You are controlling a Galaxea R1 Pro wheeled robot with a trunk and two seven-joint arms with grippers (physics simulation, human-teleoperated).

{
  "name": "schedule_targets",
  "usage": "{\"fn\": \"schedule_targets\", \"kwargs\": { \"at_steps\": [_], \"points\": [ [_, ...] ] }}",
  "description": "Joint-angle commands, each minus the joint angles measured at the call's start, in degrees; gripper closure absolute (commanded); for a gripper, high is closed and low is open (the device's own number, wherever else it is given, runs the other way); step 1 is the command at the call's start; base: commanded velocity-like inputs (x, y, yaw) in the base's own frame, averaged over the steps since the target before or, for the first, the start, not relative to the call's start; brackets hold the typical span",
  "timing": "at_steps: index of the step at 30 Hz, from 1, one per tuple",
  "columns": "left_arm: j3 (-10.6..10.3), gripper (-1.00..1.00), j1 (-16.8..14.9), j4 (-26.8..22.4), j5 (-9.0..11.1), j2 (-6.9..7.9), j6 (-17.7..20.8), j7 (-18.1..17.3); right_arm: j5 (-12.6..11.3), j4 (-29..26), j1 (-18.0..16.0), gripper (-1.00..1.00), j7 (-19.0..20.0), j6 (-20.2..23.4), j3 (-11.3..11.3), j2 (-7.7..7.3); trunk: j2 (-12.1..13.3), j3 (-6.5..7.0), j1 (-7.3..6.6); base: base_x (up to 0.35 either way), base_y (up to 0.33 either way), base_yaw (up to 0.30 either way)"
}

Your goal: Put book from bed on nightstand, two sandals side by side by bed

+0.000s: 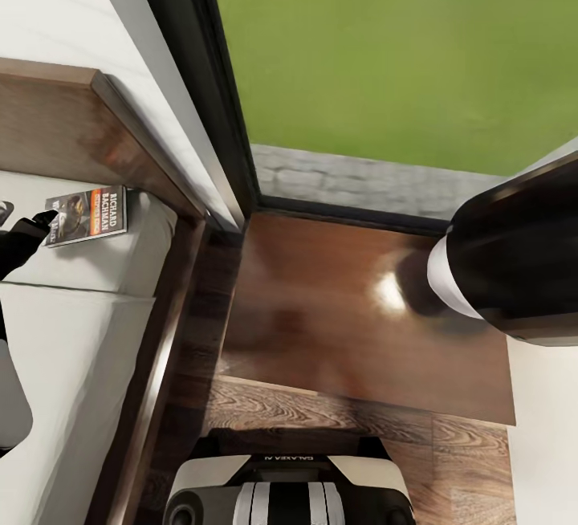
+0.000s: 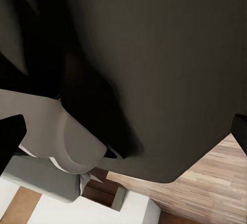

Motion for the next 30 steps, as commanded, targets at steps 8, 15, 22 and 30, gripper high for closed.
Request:
{"fn": "schedule_targets", "kwargs": {
  "at_steps": [8,15,22,30],
  "points": [
    [0.18,-1.00,-0.04,0.04,0.15,-0.02,0.38,-0.20,-0.47,0.20,-0.07,-1.00,0.34,-0.20,0.48,0.02,-1.62,-0.74,0.88,0.000,0.000,0.000],
    [0.18,-1.00,-0.04,0.04,0.13,-0.04,0.41,-0.20,-0.47,0.20,-0.07,-1.00,0.38,-0.17,0.52,0.02,-1.62,-0.74,0.88,0.000,0.000,0.000],
    [0.18,-1.00,-0.04,0.05,0.15,-0.36,0.41,-0.20,-0.47,0.20,-0.07,-1.00,0.45,-0.16,0.53,0.02,-1.62,-0.69,0.88,0.000,0.000,-0.036],
    [0.18,-1.00,-0.04,0.03,0.13,-0.46,0.41,-0.20,-0.47,0.20,-0.07,-1.00,0.39,-0.18,0.50,0.02,-1.62,-0.57,0.88,0.000,0.000,-0.071]
  ]
}}
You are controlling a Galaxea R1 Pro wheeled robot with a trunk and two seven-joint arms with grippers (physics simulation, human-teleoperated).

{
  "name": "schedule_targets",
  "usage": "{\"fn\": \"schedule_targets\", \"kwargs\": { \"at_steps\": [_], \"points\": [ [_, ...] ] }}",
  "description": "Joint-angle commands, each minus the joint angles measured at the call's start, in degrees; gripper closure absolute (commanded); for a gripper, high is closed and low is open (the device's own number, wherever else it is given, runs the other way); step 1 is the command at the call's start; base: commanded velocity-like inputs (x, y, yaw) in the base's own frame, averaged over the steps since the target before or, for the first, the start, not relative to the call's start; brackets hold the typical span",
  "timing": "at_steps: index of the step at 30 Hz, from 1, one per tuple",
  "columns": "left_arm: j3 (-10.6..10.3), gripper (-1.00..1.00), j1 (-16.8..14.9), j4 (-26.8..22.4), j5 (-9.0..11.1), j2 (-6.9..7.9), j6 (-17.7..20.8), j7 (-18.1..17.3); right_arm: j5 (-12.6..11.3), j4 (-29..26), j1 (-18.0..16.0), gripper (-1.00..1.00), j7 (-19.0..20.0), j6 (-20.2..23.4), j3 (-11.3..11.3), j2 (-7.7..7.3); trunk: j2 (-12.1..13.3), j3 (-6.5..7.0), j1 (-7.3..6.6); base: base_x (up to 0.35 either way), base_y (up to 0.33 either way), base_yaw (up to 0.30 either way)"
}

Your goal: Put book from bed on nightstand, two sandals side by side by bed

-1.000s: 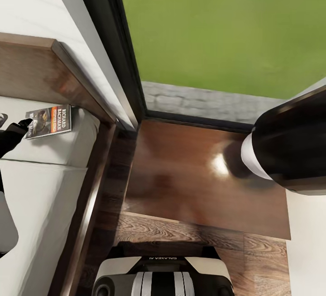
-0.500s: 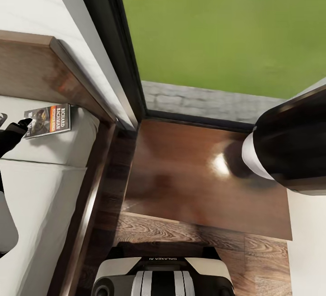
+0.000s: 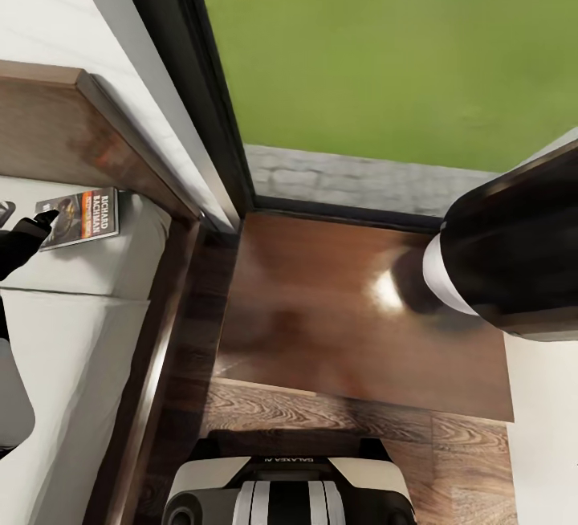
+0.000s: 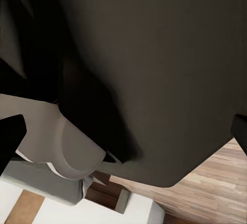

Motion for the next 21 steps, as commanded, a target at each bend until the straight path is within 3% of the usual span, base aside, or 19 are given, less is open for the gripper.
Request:
{"fn": "schedule_targets", "kwargs": {
  "at_steps": [1,11,21],
  "points": [
    [0.12,-1.00,-0.02,0.35,0.82,-0.04,0.70,-0.11,-0.47,0.20,-0.07,-1.00,0.30,-0.22,0.49,0.02,-0.01,-0.02,0.01,0.000,0.000,-0.008],
    [0.12,-1.00,-0.02,0.31,0.82,-0.05,0.70,-0.11,-0.47,0.20,-0.07,-1.00,0.37,-0.20,0.49,0.02,-0.01,0.01,0.01,0.000,0.000,-0.093],
    [0.12,-1.00,-0.02,0.30,0.82,-0.05,0.70,-0.11,-0.47,0.20,-0.07,-1.00,0.38,-0.19,0.46,0.02,-0.01,0.02,0.01,0.000,0.000,-0.010]
  ]
}}
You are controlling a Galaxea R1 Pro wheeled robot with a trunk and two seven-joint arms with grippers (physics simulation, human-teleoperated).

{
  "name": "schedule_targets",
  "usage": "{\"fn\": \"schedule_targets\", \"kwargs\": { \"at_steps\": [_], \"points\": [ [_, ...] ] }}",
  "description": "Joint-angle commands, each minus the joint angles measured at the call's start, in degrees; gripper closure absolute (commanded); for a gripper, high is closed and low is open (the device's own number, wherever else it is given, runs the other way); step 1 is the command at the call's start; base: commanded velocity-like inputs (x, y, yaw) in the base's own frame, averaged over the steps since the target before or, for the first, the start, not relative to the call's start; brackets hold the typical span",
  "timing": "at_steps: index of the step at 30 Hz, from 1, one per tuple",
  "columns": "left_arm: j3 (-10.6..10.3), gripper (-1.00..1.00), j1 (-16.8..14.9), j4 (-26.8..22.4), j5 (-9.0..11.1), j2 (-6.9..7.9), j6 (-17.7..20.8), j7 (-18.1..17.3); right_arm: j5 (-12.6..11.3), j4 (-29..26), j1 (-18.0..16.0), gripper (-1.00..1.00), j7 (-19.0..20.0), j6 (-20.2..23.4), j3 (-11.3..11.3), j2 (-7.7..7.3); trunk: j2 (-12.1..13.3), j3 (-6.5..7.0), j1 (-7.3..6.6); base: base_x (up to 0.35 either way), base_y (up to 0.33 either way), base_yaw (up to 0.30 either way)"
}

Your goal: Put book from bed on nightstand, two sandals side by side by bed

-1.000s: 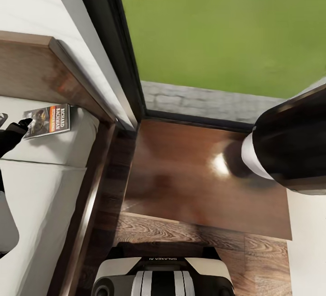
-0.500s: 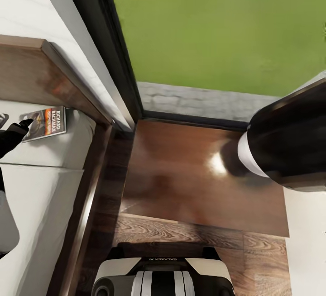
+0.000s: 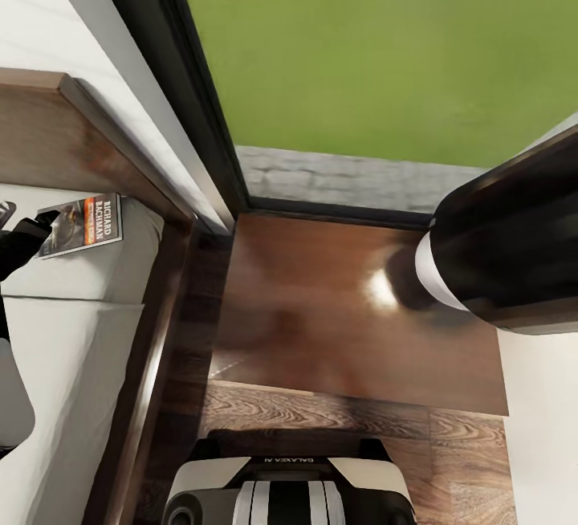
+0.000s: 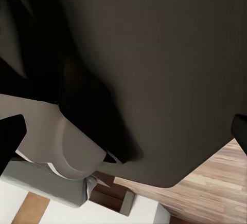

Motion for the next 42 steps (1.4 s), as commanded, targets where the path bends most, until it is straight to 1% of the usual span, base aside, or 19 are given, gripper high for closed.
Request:
{"fn": "schedule_targets", "kwargs": {
  "at_steps": [1,14,22,42],
  "points": [
    [0.15,-1.00,0.00,0.05,0.65,-0.04,0.74,-0.06,-0.47,0.20,-0.07,-1.00,0.30,-0.22,0.48,0.02,-0.01,-0.03,0.01,0.000,0.000,0.000],
    [0.12,-1.00,0.00,0.08,0.74,-0.04,0.74,-0.06,-0.47,0.20,-0.07,-1.00,0.30,-0.24,0.50,0.02,-0.01,-0.03,0.01,0.000,0.000,-0.003],
    [0.12,-1.00,0.00,0.06,0.74,-0.04,0.74,-0.06,-0.47,0.20,-0.07,-1.00,0.30,-0.21,0.48,0.02,-0.01,-0.03,0.01,0.000,0.000,-0.104],
    [0.21,-1.00,0.00,0.06,0.73,-0.04,0.74,-0.06,-0.47,0.20,-0.07,-1.00,0.03,-0.28,0.51,0.02,-0.01,-0.03,0.01,0.000,0.000,-0.002]
  ]
}}
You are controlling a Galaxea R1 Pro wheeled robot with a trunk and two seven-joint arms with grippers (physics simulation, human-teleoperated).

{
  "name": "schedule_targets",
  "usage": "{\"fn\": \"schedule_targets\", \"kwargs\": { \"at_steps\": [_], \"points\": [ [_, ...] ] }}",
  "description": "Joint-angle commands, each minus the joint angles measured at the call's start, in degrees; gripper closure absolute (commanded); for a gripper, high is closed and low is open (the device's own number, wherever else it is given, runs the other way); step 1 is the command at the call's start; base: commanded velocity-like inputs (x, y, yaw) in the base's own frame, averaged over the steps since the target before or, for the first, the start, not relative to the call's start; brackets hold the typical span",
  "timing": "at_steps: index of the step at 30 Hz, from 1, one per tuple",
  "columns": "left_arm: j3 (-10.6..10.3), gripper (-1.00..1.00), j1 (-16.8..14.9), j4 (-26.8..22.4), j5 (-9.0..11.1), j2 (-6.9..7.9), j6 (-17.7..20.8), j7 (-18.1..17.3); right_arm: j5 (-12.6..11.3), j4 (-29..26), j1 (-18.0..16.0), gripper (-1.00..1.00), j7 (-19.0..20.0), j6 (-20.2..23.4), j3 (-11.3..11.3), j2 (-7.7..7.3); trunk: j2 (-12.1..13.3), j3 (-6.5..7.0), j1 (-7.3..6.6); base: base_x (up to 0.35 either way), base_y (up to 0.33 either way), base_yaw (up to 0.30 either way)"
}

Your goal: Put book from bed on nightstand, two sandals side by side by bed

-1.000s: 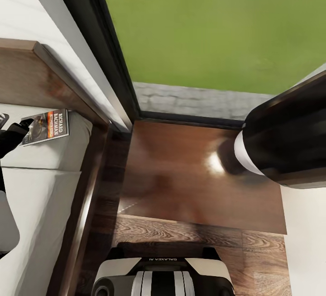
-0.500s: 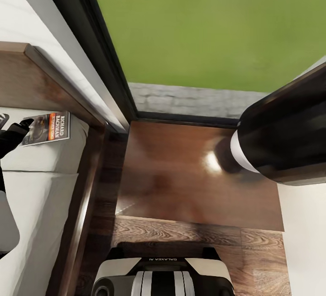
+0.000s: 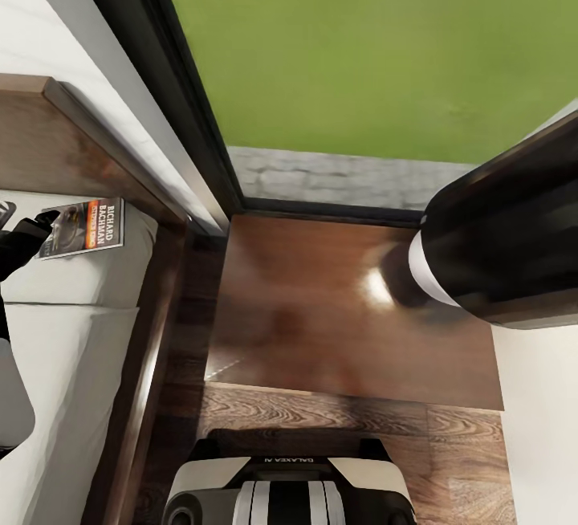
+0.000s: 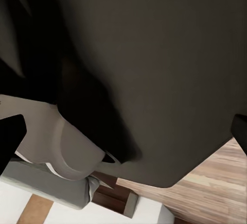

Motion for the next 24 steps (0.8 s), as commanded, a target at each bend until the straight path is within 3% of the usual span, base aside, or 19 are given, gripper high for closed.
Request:
{"fn": "schedule_targets", "kwargs": {
  "at_steps": [1,13,24],
  "points": [
    [0.14,-1.00,-0.01,0.03,0.46,-0.03,0.64,-0.07,-0.47,0.20,-0.07,-1.00,0.46,-0.22,0.47,0.02,-0.01,-0.02,0.00,0.000,0.000,0.000],
    [0.14,-1.00,-0.01,0.09,0.30,-0.03,0.62,0.09,-0.47,0.20,-0.07,-1.00,0.57,-0.15,0.48,0.02,-0.01,-0.02,0.00,0.000,0.000,0.000],
    [0.22,-1.00,-0.01,0.13,0.16,0.02,1.11,0.26,-0.47,0.20,-0.07,-1.00,0.57,-0.13,0.46,0.02,4.40,1.95,-2.41,0.000,0.000,0.000]
  ]
}}
